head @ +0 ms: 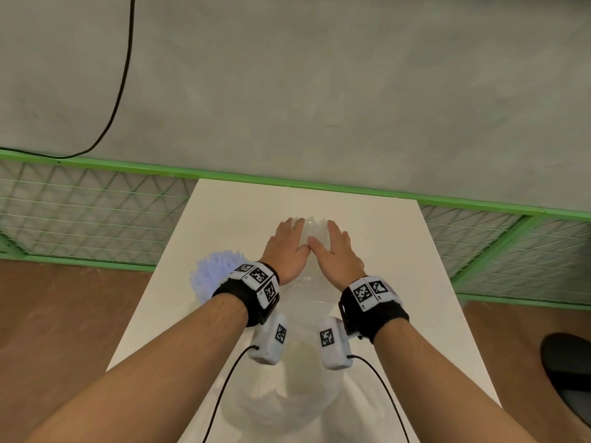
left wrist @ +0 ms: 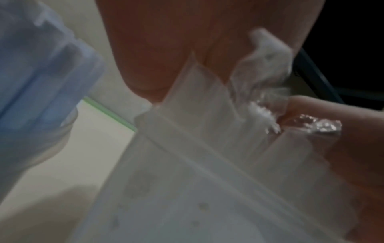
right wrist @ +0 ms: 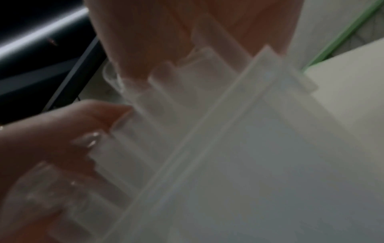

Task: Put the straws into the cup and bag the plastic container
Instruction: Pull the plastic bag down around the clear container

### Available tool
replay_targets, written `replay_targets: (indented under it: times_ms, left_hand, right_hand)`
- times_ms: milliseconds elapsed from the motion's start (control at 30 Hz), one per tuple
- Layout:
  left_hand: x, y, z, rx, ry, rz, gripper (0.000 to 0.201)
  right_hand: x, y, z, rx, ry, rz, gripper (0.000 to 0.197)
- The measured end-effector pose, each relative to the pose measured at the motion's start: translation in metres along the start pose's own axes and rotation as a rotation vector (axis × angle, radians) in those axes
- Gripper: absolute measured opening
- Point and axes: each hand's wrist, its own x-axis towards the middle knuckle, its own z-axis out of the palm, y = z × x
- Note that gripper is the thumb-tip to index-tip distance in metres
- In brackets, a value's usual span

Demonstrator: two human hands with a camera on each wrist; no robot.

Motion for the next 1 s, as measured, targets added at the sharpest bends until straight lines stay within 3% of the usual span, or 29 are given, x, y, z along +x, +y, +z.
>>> replay_targets:
  times_ms: [133, 200, 300, 400, 567, 700, 767, 933, 1000]
  left_hand:
    - [-0.005, 0.001, 0.0, -0.133, 0.002, 0.082, 0.073]
    - [-0.006, 0.0, 0.0, -0.146, 0.033, 0.097, 0.078]
    - [-0.006, -0.007, -0.001, -0.073, 0.054, 0.071, 0.073]
    - [-0.007, -0.011, -0.004, 0.176, 0.096, 0.059, 0.07]
    - [-0.016, -0.017, -0.014, 0.342, 0.291, 0.185, 0.052]
    - [-0.028, -0.018, -0.008, 0.479, 0.078, 0.216, 0.058]
    - [-0.032, -0.017, -0.008, 0.507, 0.035, 0.218, 0.055]
    - [-0.035, -0.01, -0.016, 0.38, 0.236, 0.263, 0.049]
    - [-0.029, -0.007, -0.015, 0.402, 0.21, 0.26, 0.051]
  right_hand:
    - [-0.003, 0.001, -0.005, 0.302, -0.031, -0.056, 0.06]
    - [-0.003, 0.0, -0.009, 0.331, -0.04, -0.114, 0.052]
    - [-0.003, 0.003, -0.011, 0.217, 0.006, -0.194, 0.051]
    - [0.0, 0.006, -0.012, 0.069, 0.053, -0.234, 0.049]
    - [-0.001, 0.004, -0.021, -0.113, 0.198, -0.355, 0.053]
    - [-0.012, 0.003, -0.019, -0.372, 0.168, -0.377, 0.046]
    - [-0.011, 0.006, -0.017, -0.48, 0.146, -0.37, 0.045]
    - [-0.017, 0.011, -0.02, -0.336, 0.169, -0.368, 0.046]
    - [-0.025, 0.014, -0.018, -0.279, 0.204, -0.371, 0.049]
